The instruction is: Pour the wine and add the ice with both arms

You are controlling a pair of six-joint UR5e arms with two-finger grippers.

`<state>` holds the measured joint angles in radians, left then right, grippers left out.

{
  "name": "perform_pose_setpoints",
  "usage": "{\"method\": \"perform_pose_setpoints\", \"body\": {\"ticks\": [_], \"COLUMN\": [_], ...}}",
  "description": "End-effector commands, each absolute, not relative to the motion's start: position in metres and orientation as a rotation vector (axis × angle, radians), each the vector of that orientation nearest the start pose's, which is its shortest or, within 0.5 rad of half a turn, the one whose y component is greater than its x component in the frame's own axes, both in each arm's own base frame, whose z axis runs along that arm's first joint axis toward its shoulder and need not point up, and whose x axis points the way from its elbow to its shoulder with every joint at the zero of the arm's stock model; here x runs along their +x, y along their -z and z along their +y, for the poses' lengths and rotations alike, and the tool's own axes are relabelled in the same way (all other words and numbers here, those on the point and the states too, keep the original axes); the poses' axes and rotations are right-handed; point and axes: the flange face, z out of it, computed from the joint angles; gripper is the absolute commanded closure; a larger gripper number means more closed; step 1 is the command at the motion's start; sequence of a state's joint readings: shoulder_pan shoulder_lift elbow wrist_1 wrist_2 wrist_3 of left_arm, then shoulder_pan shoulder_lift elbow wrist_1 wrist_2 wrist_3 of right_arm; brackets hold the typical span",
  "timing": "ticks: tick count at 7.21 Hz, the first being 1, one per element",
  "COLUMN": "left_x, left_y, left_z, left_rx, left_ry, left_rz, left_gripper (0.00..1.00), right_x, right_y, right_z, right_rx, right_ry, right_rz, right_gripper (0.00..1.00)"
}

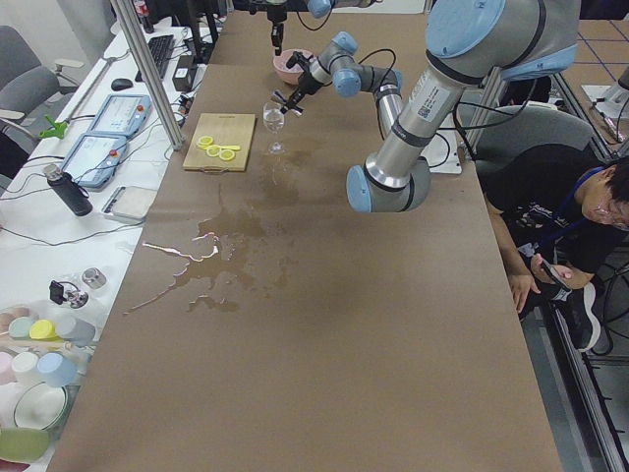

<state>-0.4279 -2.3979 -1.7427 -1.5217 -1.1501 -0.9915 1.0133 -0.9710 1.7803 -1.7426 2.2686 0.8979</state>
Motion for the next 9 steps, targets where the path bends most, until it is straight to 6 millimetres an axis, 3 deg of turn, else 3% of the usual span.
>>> {"method": "perform_pose_setpoints", "body": {"ticks": [1,3,4,5,6,7,9], "left_x": [0.523,0.522,0.522,0.52,0.516,0.505,0.485], "left_y": [-0.091,-0.097,-0.118,-0.125,-0.123,-0.123,-0.147], "left_z": [-0.431,-0.431,-0.433,-0.433,-0.432,-0.431,-0.421], "left_rx": [0.804,0.815,0.842,0.848,0.851,0.87,0.871], "left_ry": [0.104,0.125,0.151,0.156,0.159,0.172,0.172], "left_rz": [0.677,0.693,0.709,0.713,0.719,0.72,0.72], "left_gripper": [0.75,0.74,0.74,0.74,0.74,0.74,0.74], "right_x": [-0.286,-0.287,-0.287,-0.287,-0.287,-0.286,-0.285], "right_y": [-0.224,-0.226,-0.226,-0.226,-0.227,-0.227,-0.227], "right_z": [-0.576,-0.576,-0.576,-0.576,-0.576,-0.577,-0.577], "right_rx": [0.01,0.007,0.007,0.007,0.007,0.007,0.008], "right_ry": [-0.096,-0.099,-0.099,-0.099,-0.098,-0.101,-0.102], "right_rz": [-0.907,-0.905,-0.905,-0.905,-0.904,-0.904,-0.904], "right_gripper": [1.0,1.0,1.0,1.0,1.0,1.0,1.0]}}
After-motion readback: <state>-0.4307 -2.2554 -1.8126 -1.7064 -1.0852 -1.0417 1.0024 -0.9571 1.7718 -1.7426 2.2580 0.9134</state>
